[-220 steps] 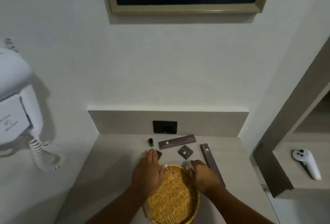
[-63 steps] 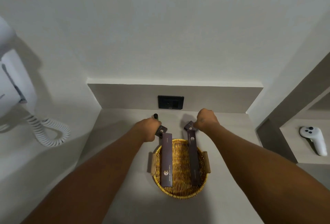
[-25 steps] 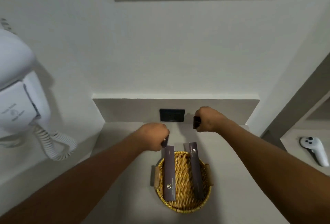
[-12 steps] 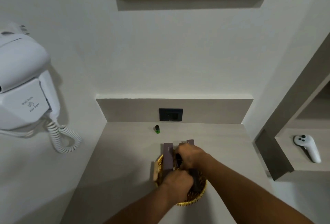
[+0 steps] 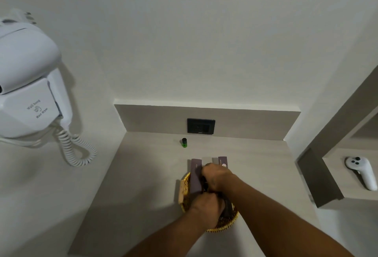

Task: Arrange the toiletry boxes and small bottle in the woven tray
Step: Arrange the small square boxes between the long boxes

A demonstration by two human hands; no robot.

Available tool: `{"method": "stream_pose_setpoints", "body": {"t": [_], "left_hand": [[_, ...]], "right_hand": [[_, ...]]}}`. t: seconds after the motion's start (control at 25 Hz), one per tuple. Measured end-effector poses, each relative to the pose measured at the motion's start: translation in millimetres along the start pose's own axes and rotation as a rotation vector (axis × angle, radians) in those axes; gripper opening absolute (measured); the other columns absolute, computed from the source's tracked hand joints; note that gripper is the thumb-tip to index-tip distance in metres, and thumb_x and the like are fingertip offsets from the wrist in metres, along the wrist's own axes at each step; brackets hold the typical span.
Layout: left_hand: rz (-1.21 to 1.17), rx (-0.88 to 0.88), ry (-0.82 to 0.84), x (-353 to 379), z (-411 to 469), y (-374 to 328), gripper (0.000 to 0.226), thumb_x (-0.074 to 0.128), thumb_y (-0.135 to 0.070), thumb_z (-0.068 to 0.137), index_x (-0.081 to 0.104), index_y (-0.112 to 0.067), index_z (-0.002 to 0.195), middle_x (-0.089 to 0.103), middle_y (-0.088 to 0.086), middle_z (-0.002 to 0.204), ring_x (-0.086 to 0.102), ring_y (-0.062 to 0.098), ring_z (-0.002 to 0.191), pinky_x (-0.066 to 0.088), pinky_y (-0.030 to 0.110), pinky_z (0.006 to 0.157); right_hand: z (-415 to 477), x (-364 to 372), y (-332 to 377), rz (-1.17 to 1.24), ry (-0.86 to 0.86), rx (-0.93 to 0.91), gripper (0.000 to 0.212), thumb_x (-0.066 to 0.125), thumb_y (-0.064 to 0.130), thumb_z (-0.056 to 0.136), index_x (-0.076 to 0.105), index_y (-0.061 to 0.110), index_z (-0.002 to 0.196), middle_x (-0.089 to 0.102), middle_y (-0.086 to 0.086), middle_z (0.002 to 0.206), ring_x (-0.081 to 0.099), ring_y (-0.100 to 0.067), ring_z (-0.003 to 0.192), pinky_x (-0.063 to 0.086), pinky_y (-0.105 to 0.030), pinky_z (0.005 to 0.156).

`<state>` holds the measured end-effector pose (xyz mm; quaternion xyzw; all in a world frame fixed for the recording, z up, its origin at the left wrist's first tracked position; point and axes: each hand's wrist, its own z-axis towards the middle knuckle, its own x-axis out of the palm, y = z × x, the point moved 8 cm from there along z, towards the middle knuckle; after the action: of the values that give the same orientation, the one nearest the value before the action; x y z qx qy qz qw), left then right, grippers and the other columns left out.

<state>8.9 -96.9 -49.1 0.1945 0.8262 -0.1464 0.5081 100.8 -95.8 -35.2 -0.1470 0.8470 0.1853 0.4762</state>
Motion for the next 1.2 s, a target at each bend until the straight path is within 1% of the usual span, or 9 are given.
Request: {"method": "stream_pose_setpoints", "body": {"t": [0.12,0.24,0.48,0.72,0.88,1.0,1.08,1.16,1.2], "left_hand": [[-0.014,-0.009,-0.009,5,2,1,0.036,0.065,-0.013,0.091,0.055,-0.006,0.124,0.064,0.02,0.117,0.064,0.037,0.104,0.054,0.047,0.091],[-0.04,0.015,-0.051,5,4,0,0.043,0.062,-0.014,0.092,0.049,-0.006,0.132,0.06,0.021,0.125,0.061,0.039,0.109,0.053,0.048,0.094],[-0.039,-0.008,-0.055,6,5,2,0.045,0.062,-0.017,0.092,0.046,-0.009,0.134,0.059,0.02,0.126,0.061,0.039,0.11,0.052,0.048,0.094],[-0.041,-0.019,-0.051,7,4,2,0.047,0.059,-0.018,0.095,0.043,-0.007,0.137,0.056,0.023,0.13,0.058,0.04,0.114,0.049,0.048,0.097],[-0.04,-0.014,-0.045,1,1,5,0.044,0.066,-0.019,0.089,0.05,-0.009,0.129,0.062,0.019,0.119,0.063,0.037,0.104,0.053,0.047,0.093],[-0.005,0.046,-0.064,-10,-1,5,0.037,0.069,-0.02,0.085,0.057,-0.007,0.118,0.066,0.016,0.106,0.066,0.034,0.093,0.056,0.044,0.083],[0.012,0.066,-0.055,-18,-4,5,0.032,0.07,-0.021,0.083,0.061,-0.007,0.111,0.067,0.014,0.1,0.066,0.031,0.088,0.056,0.042,0.077],[-0.001,0.083,-0.077,-30,-7,9,0.03,0.071,-0.025,0.08,0.064,-0.008,0.104,0.068,0.012,0.095,0.066,0.029,0.083,0.058,0.04,0.072],[-0.014,0.092,-0.102,-39,-8,12,0.029,0.07,-0.028,0.079,0.065,-0.009,0.101,0.068,0.01,0.092,0.066,0.028,0.08,0.058,0.039,0.069]], "right_hand": [[9,7,1,0.002,0.02,0.013,0.036,0.07,0.007,0.08,0.056,0.008,0.113,0.06,-0.017,0.115,0.06,-0.035,0.102,0.053,-0.042,0.087],[16,13,0,0.005,0.033,0.033,0.033,0.071,0.01,0.081,0.057,0.008,0.111,0.061,-0.018,0.114,0.06,-0.035,0.101,0.051,-0.04,0.085],[22,18,-4,-0.022,0.018,0.055,0.033,0.07,0.015,0.082,0.057,0.008,0.111,0.062,-0.018,0.114,0.06,-0.034,0.102,0.05,-0.041,0.085],[22,19,-3,-0.04,0.02,0.059,0.03,0.068,0.012,0.083,0.058,0.008,0.111,0.063,-0.017,0.114,0.061,-0.034,0.102,0.051,-0.041,0.087],[19,12,-2,-0.023,0.017,0.057,0.031,0.065,0.008,0.084,0.057,0.006,0.114,0.061,-0.018,0.117,0.06,-0.035,0.104,0.05,-0.041,0.087],[15,1,-4,-0.025,-0.008,0.068,0.036,0.067,0.008,0.083,0.058,0.005,0.117,0.06,-0.018,0.117,0.06,-0.035,0.105,0.051,-0.042,0.088],[10,-8,-4,-0.023,-0.011,0.092,0.036,0.07,0.008,0.082,0.059,0.005,0.116,0.061,-0.016,0.115,0.061,-0.033,0.102,0.053,-0.04,0.087],[2,-26,-3,0.002,-0.078,0.075,0.037,0.074,0.014,0.079,0.061,0.008,0.113,0.062,-0.013,0.11,0.061,-0.027,0.094,0.053,-0.035,0.08],[-4,-39,-4,0.056,-0.152,0.059,0.037,0.075,0.018,0.077,0.062,0.011,0.112,0.062,-0.011,0.109,0.059,-0.025,0.091,0.052,-0.033,0.077]]}}
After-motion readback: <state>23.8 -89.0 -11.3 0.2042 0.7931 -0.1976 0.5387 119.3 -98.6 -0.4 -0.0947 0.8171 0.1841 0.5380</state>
